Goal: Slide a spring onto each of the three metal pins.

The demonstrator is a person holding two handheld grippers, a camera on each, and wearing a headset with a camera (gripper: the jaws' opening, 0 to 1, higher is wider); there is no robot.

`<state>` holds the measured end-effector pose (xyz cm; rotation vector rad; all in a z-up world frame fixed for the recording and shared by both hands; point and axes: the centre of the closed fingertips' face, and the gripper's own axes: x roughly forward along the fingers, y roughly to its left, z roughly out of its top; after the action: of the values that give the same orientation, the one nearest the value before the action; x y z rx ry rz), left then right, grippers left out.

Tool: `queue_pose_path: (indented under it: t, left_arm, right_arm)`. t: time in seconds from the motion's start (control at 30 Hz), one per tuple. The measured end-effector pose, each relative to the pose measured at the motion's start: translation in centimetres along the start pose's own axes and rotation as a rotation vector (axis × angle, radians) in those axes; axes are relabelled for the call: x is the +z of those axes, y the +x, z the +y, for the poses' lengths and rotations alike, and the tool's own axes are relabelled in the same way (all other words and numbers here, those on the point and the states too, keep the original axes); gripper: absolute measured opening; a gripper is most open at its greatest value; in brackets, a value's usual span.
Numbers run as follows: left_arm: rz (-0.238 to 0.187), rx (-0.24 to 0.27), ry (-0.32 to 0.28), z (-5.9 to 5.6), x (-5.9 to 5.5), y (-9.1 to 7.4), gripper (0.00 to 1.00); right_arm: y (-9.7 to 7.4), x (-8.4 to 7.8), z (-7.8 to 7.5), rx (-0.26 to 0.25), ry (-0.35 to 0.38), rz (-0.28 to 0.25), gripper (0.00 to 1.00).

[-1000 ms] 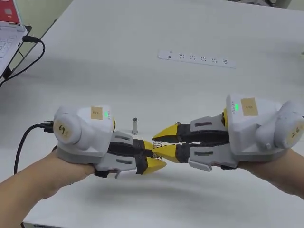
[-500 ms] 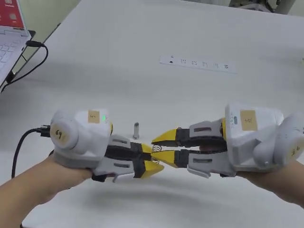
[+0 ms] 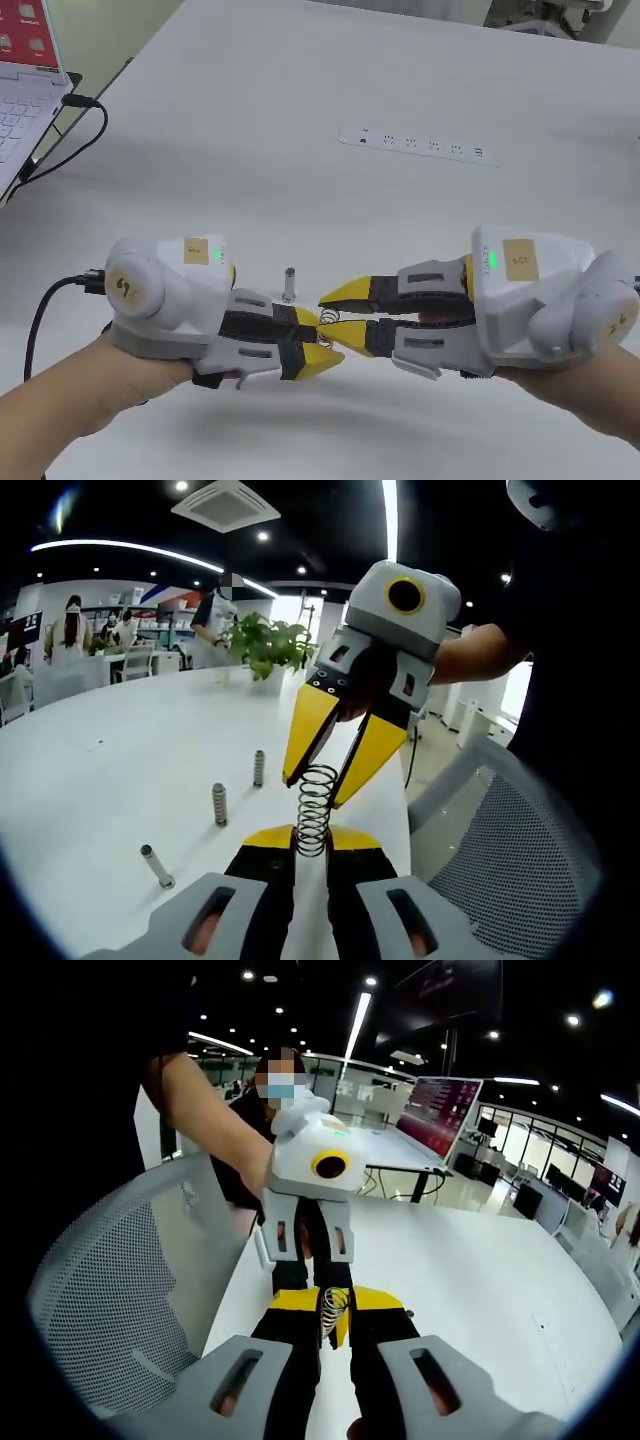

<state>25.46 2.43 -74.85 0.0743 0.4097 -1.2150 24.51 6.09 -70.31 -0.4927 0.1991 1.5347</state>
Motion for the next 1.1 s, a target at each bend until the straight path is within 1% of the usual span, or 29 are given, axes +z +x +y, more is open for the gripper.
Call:
queue_pose_path:
  t: [0.1,0.17,0.27,0.33,0.43,0.53,0.7,0.77,0.87,0.97,1.03,1.1]
  left_arm:
    - [-0.004,0.001,-0.012,0.0,0.1,0.0,0.05]
    - [-0.001,0.001,-0.006,0.0,0.0,0.0,0.06]
    - [-0.003,0.004,-0.012,0.1,0.0,-0.1,0.07]
    - [0.006,0.007,-0.021,0.1,-0.2,-0.2,0.1]
    - [0.023,0.019,-0.014,0.4,-0.7,-0.4,0.11]
    - [0.025,0.022,-0.02,0.4,-0.8,-0.6,0.11]
    - [0.023,0.043,-0.041,0.9,-1.0,-1.1,0.15]
    - [0.021,0.065,-0.046,1.3,-1.2,-1.4,0.19]
    - [0.024,0.091,-0.056,1.7,-1.5,-1.8,0.26]
    - [0.037,0.128,-0.066,2.2,-2.1,-2.2,0.34]
    - [0.039,0.143,-0.072,2.4,-2.3,-2.4,0.39]
    - [0.036,0.157,-0.078,2.6,-2.4,-2.7,0.42]
  right_arm:
    - [0.0,-0.1,-0.1,-0.002,0.0,0.002,0.07]
    - [0.0,-0.1,-0.2,-0.004,0.006,0.002,0.07]
    - [-0.1,-0.2,-0.3,-0.008,0.022,-0.001,0.07]
    - [-0.1,-0.2,-0.4,-0.012,0.013,0.004,0.07]
    - [-0.2,-0.1,-0.5,-0.015,0.006,0.002,0.07]
    - [-0.3,-0.1,-0.7,-0.017,-0.001,0.007,0.07]
    - [-0.3,-0.2,-0.8,-0.018,-0.003,0.014,0.07]
    - [-0.2,-0.5,-0.8,-0.017,-0.015,0.028,0.07]
    - [-0.2,-0.6,-0.8,-0.016,-0.011,0.026,0.07]
    - [-0.2,-0.6,-0.9,-0.019,-0.012,0.028,0.07]
    - [-0.2,-0.7,-1.0,-0.021,-0.01,0.028,0.07]
    - [-0.2,-0.7,-1.1,-0.025,-0.009,0.029,0.07]
